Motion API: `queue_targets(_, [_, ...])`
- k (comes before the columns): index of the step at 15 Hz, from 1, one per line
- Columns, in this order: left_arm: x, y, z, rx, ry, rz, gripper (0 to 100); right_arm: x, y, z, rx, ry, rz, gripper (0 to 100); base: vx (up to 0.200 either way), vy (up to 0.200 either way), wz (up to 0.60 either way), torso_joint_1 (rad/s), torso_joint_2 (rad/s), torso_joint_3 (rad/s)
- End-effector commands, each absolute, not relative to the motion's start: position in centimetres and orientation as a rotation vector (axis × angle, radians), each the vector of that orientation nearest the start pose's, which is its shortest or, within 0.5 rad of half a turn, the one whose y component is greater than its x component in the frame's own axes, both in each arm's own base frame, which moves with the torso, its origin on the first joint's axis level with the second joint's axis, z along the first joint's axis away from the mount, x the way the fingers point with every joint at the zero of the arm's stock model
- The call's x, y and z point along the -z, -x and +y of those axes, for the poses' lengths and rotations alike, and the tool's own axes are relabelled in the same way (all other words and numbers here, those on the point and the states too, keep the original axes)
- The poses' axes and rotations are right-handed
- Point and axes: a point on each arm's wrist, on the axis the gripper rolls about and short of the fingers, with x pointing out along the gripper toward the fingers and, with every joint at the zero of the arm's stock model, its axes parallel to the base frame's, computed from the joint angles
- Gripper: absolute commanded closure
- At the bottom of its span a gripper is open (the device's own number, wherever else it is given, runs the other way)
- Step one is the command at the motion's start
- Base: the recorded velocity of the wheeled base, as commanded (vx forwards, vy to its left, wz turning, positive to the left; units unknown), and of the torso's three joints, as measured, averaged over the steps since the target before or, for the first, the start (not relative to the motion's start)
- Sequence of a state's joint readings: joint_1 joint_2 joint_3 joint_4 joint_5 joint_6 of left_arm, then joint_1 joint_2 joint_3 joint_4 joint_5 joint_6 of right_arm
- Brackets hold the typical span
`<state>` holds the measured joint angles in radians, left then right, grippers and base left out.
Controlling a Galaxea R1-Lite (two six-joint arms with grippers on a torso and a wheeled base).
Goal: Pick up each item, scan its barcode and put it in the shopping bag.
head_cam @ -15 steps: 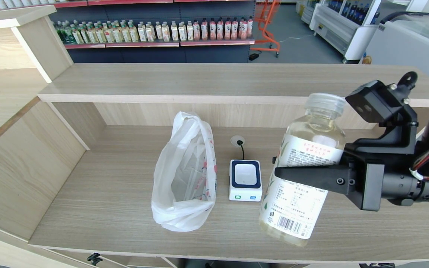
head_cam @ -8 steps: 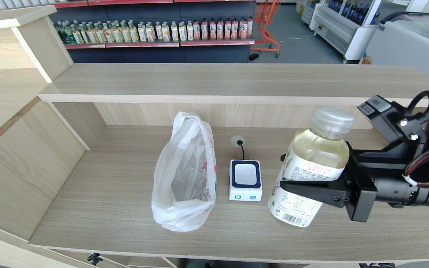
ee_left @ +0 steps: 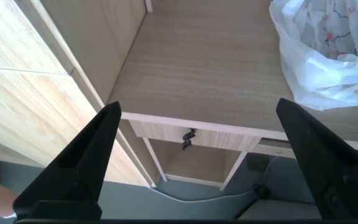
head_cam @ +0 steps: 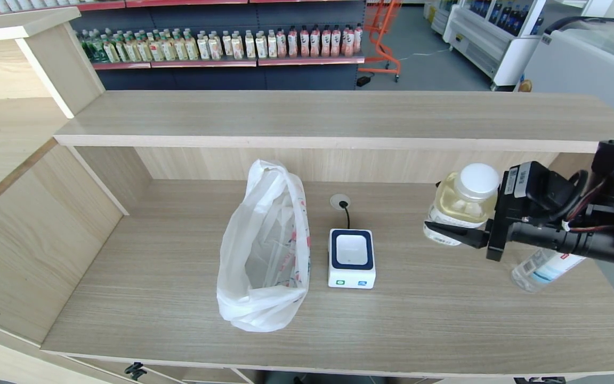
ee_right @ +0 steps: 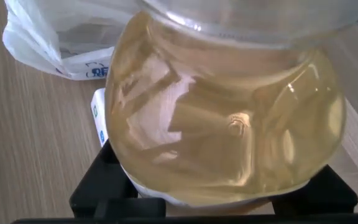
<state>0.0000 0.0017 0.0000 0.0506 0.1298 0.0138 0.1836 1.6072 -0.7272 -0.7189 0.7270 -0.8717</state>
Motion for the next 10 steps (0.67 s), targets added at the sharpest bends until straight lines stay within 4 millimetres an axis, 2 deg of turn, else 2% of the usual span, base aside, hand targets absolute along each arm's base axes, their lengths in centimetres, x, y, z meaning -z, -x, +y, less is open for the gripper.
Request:
queue_targets(1, [-7.0, 2.3, 0.3, -0.130, -0.017, 0.053, 0, -19.2, -28.0, 6.6, -0.915, 0.789, -0.246, 100, 0.000, 0.000, 0.00, 0.000, 0.00, 0.000])
queue_targets(4, [-7.0, 2.3, 0.3, -0.130, -0.017, 0.053, 0, -19.3, -28.2, 6.5, -0.881, 0.884, -0.280, 100, 0.000, 0.000, 0.00, 0.000, 0.00, 0.000])
queue_targets(10, [-7.0, 2.3, 0.3, -0.130, -0.017, 0.053, 0, -20.3, -27.7, 6.3, -0.791, 0.932, -0.285, 100, 0.000, 0.000, 0.00, 0.000, 0.00, 0.000])
